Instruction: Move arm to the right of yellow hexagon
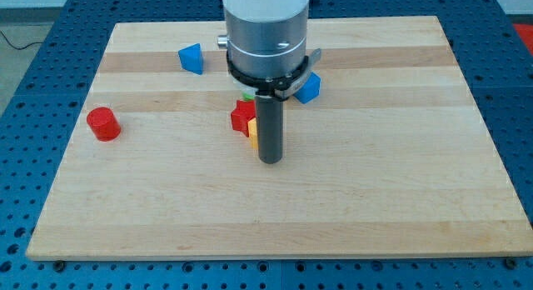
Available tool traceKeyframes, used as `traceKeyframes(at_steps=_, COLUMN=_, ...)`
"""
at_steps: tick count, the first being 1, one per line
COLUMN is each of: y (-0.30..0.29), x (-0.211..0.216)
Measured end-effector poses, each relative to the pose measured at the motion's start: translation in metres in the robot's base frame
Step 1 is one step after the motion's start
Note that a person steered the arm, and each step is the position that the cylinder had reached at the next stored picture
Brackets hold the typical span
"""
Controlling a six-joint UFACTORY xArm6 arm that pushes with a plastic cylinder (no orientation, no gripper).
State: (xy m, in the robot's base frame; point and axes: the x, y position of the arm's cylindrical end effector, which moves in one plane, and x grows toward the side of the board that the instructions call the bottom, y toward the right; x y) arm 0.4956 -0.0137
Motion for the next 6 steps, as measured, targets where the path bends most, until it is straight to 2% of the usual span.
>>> traceKeyframes(at_steps=2, y=0.000, x=0.018)
traceKeyframes(at_steps=3, y=0.021, x=0.014)
traceKeyframes(at_steps=4, y=0.065, x=-0.021)
traceKeyframes(at_steps=5, y=0.068, x=-0.057)
traceKeyframes(at_steps=6, y=0.041, x=-0.056)
